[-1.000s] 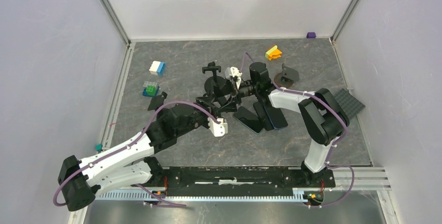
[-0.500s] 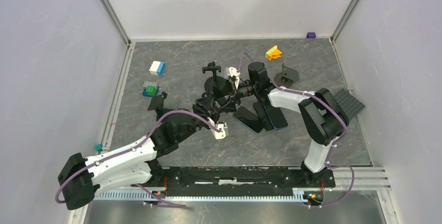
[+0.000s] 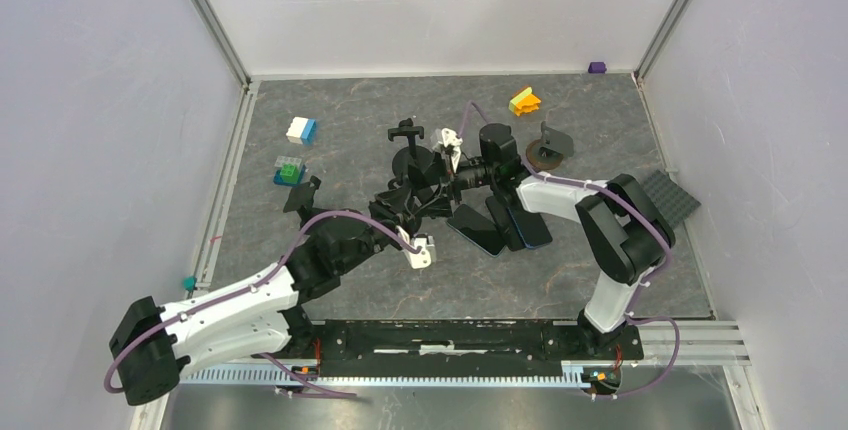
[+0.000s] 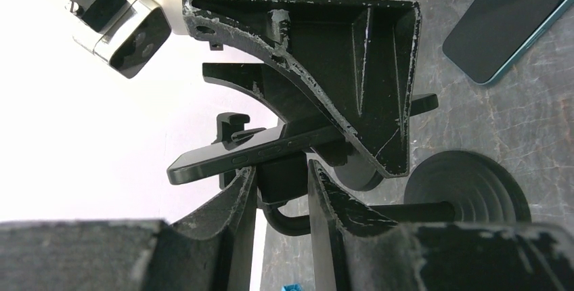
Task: Place the phone on the phone stand
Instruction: Install the phone on the phone stand.
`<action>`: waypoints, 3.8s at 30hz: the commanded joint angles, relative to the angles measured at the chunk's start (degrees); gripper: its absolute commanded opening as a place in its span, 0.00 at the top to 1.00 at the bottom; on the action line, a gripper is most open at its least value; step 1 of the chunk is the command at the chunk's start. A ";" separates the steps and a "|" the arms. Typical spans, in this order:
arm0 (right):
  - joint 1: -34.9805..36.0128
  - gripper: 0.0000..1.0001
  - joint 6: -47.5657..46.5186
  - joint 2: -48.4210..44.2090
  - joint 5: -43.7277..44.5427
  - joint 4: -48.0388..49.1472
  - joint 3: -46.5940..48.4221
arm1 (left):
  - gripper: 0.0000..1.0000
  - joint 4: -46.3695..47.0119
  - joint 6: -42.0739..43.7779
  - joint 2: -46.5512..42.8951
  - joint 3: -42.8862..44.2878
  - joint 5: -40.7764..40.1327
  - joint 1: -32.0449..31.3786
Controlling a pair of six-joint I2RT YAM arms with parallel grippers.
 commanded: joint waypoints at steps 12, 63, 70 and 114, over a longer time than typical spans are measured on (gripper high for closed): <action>0.72 0.99 3.38 -4.62 4.71 7.88 -2.88 | 0.98 -10.69 -6.40 -2.35 3.70 12.58 -0.58; -1.14 1.00 -6.61 -9.66 11.00 -9.31 1.69 | 0.21 -38.17 -15.54 -1.39 28.31 5.68 8.56; -1.31 1.00 -9.27 -10.93 14.95 -12.32 1.59 | 0.13 -45.36 -20.32 9.04 34.39 25.50 26.47; 2.36 0.99 -10.87 -13.33 24.81 -2.45 -6.68 | 0.98 -31.38 -30.80 30.62 30.53 61.11 32.70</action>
